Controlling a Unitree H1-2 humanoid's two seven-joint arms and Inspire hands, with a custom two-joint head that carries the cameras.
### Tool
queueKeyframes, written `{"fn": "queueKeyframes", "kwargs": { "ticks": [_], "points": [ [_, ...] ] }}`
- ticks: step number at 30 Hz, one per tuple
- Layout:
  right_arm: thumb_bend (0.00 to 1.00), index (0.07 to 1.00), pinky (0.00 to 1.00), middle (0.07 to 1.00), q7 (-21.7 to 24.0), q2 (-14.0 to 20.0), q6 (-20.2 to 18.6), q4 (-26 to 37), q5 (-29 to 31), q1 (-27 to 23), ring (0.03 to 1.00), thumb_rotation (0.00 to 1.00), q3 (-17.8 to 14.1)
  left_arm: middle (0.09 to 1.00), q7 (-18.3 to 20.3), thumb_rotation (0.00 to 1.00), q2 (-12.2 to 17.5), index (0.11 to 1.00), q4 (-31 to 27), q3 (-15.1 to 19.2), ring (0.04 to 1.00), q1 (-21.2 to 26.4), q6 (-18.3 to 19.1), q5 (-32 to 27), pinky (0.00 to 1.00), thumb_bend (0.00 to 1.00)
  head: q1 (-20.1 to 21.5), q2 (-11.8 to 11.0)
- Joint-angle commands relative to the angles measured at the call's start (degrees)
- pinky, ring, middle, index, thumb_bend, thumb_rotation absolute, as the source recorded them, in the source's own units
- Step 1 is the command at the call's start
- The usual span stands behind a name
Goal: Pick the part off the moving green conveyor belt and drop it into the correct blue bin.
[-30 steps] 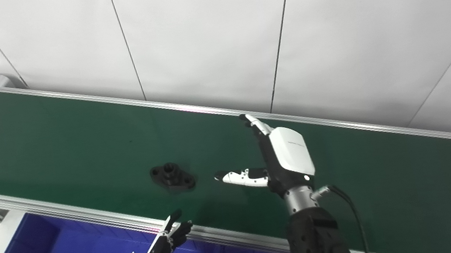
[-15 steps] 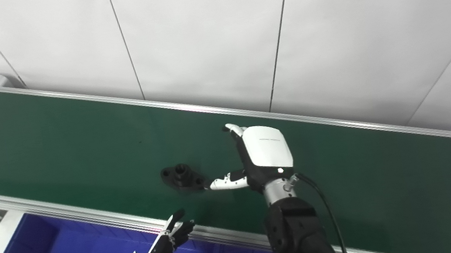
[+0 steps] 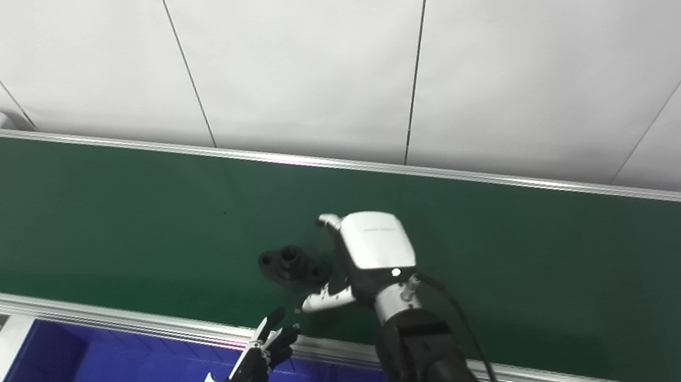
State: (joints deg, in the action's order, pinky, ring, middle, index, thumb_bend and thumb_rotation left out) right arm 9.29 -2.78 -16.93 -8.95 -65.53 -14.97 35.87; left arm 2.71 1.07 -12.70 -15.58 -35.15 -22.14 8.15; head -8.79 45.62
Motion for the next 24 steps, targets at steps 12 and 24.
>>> {"fn": "queueKeyframes", "kwargs": {
  "ticks": [12, 24],
  "points": [
    [0.88, 0.808, 0.45, 0.696, -4.9, -1.9, 0.3, -5.2, 0.9, -2.5, 0.545, 0.52, 1.6, 0.913, -0.3, 0.85, -0.7, 0.969, -2.0, -0.6, 0.921, -1.1, -0.6, 0.2, 0.90, 0.77, -1.0, 0.3],
    [0.64, 0.585, 0.20, 0.381, -7.3, -1.1, 0.5, -11.5, 4.3, -3.7, 0.266, 0.20, 1.2, 0.914, -0.3, 0.85, -0.9, 0.968, -2.6, -0.9, 0.919, -1.3, -0.2, 0.5, 0.89, 0.77, -1.3, 0.8]
  ]
}}
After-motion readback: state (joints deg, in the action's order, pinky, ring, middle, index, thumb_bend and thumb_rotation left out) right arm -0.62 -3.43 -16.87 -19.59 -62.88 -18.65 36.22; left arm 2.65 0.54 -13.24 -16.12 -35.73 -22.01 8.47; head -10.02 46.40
